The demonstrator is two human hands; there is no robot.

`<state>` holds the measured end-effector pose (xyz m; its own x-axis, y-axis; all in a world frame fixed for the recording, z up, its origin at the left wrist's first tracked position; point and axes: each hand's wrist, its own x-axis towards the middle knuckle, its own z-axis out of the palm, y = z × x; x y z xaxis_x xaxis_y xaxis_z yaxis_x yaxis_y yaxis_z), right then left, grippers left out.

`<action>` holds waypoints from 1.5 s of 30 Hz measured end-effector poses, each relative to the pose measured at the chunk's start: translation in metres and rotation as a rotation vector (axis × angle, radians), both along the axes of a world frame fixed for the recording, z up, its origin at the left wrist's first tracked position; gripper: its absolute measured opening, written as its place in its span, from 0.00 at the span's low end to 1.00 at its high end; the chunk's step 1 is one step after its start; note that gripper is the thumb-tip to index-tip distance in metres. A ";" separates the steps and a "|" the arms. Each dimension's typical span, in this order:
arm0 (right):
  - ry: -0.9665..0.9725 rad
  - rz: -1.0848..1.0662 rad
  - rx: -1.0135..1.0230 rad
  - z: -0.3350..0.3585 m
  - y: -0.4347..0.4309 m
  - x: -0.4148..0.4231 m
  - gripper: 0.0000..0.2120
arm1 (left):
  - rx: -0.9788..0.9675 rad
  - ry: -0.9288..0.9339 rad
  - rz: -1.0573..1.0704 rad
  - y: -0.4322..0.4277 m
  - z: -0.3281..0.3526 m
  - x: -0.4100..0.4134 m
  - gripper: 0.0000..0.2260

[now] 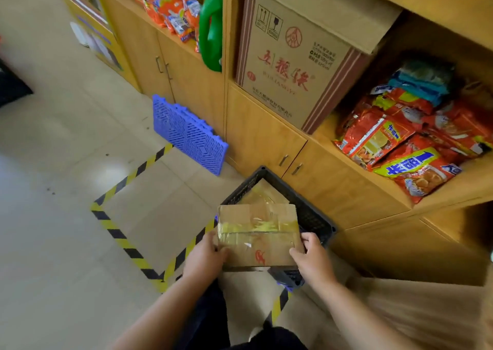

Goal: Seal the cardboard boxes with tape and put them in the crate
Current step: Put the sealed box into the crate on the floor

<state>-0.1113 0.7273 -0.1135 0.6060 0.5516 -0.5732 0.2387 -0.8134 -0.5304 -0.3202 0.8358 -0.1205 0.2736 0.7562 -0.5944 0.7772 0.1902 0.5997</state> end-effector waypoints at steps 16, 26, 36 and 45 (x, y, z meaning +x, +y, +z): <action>-0.055 -0.072 -0.235 -0.151 0.161 0.093 0.15 | -0.352 0.009 0.013 0.146 -0.161 0.109 0.29; -0.291 0.105 -0.418 -0.323 0.210 0.155 0.23 | -0.722 -0.238 0.628 0.132 -0.325 0.194 0.19; -0.307 0.117 -0.195 -0.436 0.252 0.177 0.27 | -0.748 -0.276 0.825 0.137 -0.432 0.229 0.32; -0.455 0.146 -0.153 -0.460 0.262 0.177 0.30 | -0.780 -0.360 0.828 0.136 -0.443 0.242 0.38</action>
